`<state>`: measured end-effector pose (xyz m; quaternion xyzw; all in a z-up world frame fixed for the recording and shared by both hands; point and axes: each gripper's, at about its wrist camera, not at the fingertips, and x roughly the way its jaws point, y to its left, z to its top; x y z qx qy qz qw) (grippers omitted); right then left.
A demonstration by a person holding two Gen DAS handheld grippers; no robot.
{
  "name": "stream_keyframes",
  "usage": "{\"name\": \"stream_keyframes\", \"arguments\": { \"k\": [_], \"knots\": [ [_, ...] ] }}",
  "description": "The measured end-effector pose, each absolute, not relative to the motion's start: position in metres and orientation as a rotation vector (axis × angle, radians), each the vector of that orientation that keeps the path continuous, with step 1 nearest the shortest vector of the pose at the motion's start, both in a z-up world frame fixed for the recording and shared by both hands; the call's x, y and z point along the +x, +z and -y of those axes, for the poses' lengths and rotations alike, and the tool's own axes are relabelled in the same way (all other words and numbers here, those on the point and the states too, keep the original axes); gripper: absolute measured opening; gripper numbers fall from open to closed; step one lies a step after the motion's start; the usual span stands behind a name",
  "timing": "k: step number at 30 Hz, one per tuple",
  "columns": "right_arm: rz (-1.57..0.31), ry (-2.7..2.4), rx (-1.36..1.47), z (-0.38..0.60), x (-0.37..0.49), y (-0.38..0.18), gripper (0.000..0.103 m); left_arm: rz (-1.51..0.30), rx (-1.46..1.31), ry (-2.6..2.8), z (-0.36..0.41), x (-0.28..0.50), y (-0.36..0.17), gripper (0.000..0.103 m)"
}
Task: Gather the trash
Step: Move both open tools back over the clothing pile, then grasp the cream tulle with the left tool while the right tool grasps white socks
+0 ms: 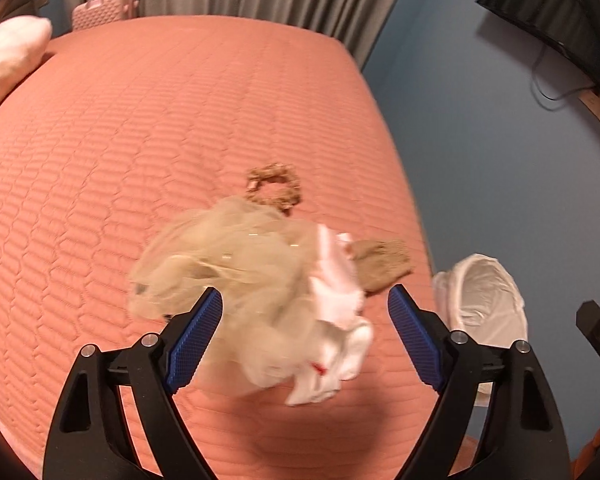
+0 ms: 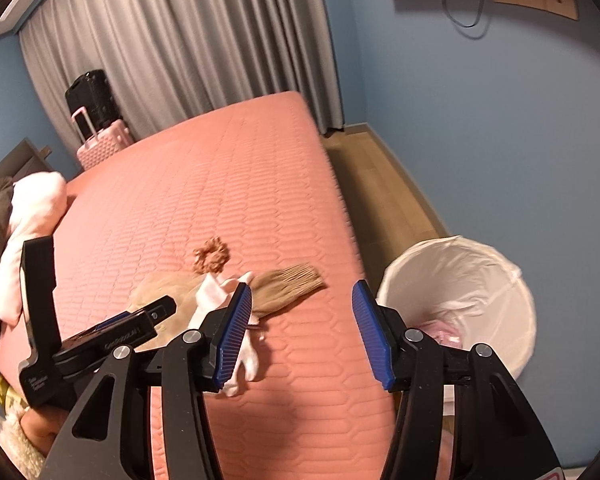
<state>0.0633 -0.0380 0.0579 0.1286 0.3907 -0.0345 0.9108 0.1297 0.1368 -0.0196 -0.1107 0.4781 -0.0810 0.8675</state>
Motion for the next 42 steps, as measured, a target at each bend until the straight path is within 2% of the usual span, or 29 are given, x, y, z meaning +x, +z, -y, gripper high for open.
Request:
{"name": "stream_keyframes", "arguments": {
  "k": [4, 6, 9, 11, 12, 14, 16, 20, 29, 31, 32, 33, 34, 35, 36, 42],
  "knots": [
    [-0.83, -0.044, 0.256, 0.021, 0.077, 0.047, 0.052, -1.03, -0.241, -0.154, -0.147, 0.14, -0.031, 0.081],
    [-0.845, -0.027, 0.252, 0.011, 0.086, 0.04, 0.052, -1.042, -0.237, -0.153, -0.15, 0.145, -0.038, 0.075],
    [-0.869, -0.007, 0.249, -0.002, 0.099, 0.031, 0.052, -1.07, -0.236, -0.17, -0.154, 0.154, -0.049, 0.058],
    [-0.884, 0.006, 0.25, -0.009, 0.107, 0.025, 0.052, -1.085, -0.236, -0.175, -0.155, 0.157, -0.055, 0.04],
    [-0.892, 0.012, 0.249, -0.013, 0.111, 0.021, 0.052, -1.092, -0.24, -0.182, -0.157, 0.159, -0.058, 0.034],
    [-0.904, 0.025, 0.244, -0.02, 0.118, 0.014, 0.052, -1.1, -0.247, -0.193, -0.161, 0.159, -0.062, 0.015],
    [-0.923, 0.04, 0.241, -0.029, 0.125, 0.005, 0.052, -1.098, -0.257, -0.2, -0.166, 0.159, -0.063, 0.01],
    [-0.957, 0.071, 0.25, -0.042, 0.139, -0.012, 0.052, -1.074, -0.274, -0.196, -0.179, 0.155, -0.057, 0.006],
    [-1.024, 0.124, 0.261, -0.07, 0.168, -0.049, 0.052, -1.018, -0.292, -0.175, -0.206, 0.156, -0.04, 0.006],
    [-1.038, 0.129, 0.255, -0.075, 0.174, -0.056, 0.049, -1.017, -0.308, -0.181, -0.212, 0.157, -0.039, 0.006],
    [-1.048, 0.131, 0.25, -0.077, 0.176, -0.06, 0.045, -1.017, -0.309, -0.181, -0.214, 0.157, -0.038, 0.006],
    [-1.055, 0.133, 0.25, -0.078, 0.178, -0.063, 0.033, -1.015, -0.307, -0.178, -0.216, 0.158, -0.038, 0.006],
    [-1.067, 0.142, 0.25, -0.08, 0.18, -0.067, 0.025, -1.013, -0.308, -0.176, -0.219, 0.158, -0.037, 0.006],
    [-1.075, 0.147, 0.249, -0.08, 0.181, -0.069, 0.011, -1.01, -0.309, -0.175, -0.22, 0.158, -0.036, 0.006],
    [-1.083, 0.152, 0.251, -0.081, 0.182, -0.072, 0.003, -1.007, -0.31, -0.174, -0.222, 0.158, -0.035, 0.006],
    [-1.043, 0.166, 0.258, -0.077, 0.178, -0.061, 0.0, -0.986, -0.312, -0.175, -0.221, 0.156, -0.027, 0.006]
  ]
}}
